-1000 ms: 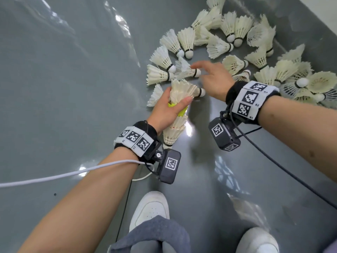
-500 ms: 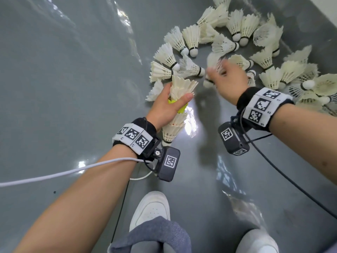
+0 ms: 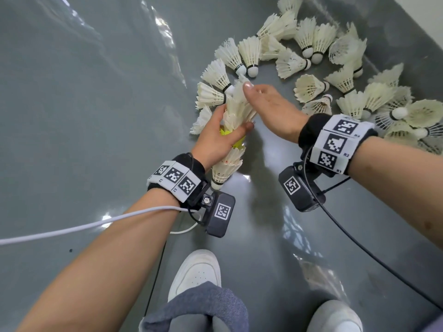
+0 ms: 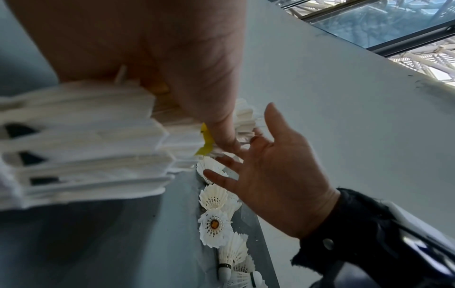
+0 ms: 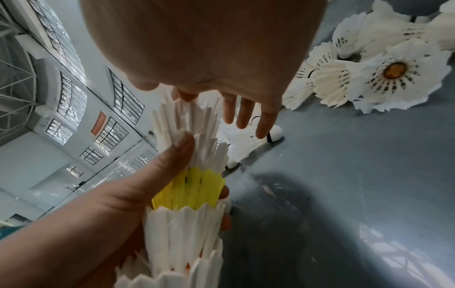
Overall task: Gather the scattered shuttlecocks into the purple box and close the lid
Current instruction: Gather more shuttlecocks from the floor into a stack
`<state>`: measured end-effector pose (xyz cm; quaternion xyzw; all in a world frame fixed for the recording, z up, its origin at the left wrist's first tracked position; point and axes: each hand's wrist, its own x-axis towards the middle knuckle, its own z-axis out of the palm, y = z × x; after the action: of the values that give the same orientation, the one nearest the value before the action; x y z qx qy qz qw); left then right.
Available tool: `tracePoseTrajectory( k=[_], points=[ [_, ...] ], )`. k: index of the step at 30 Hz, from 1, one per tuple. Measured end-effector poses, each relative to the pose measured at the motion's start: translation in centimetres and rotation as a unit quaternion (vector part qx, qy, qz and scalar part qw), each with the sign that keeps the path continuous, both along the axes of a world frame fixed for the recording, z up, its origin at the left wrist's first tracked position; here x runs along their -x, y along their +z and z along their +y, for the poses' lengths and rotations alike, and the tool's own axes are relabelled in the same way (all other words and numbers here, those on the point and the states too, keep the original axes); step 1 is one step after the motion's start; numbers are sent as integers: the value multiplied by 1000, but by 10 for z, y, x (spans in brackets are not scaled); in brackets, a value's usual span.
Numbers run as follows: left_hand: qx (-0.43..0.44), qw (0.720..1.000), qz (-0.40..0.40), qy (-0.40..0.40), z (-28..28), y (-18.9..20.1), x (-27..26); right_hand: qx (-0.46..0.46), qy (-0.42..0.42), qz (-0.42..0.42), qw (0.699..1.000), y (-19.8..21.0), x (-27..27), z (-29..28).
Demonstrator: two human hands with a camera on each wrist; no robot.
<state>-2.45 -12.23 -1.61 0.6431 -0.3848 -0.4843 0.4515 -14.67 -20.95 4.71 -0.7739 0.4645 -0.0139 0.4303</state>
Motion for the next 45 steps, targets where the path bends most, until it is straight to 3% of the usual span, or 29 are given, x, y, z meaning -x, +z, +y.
tracePoseTrajectory(
  k=[4,7,9,12,16,19,23,30,38,45],
  points=[
    [19,999,6,35,0,0,-3,56,-35,-78,995,3,-8,-2],
    [31,998,9,61,-2,3,-14,139,-158,-174,962,7,-13,-10],
    [31,995,7,91,-2,6,-26,152,-200,-148,956,1,-11,-17],
    [32,991,-5,126,1,7,-45,128,-61,23,990,-15,-9,-13],
    [37,988,-3,148,6,11,-62,109,104,67,986,-31,-32,10],
    [43,988,7,148,9,12,-69,94,142,82,982,-38,-55,18],
    [42,986,20,159,14,11,-81,139,176,102,969,-47,-82,14],
    [26,984,28,176,22,4,-94,137,181,104,968,-52,-98,24],
    [23,990,45,134,16,5,-77,100,74,63,990,-47,-79,19],
    [15,994,24,101,7,6,-51,111,-64,36,991,-13,-28,-17]
  ],
)
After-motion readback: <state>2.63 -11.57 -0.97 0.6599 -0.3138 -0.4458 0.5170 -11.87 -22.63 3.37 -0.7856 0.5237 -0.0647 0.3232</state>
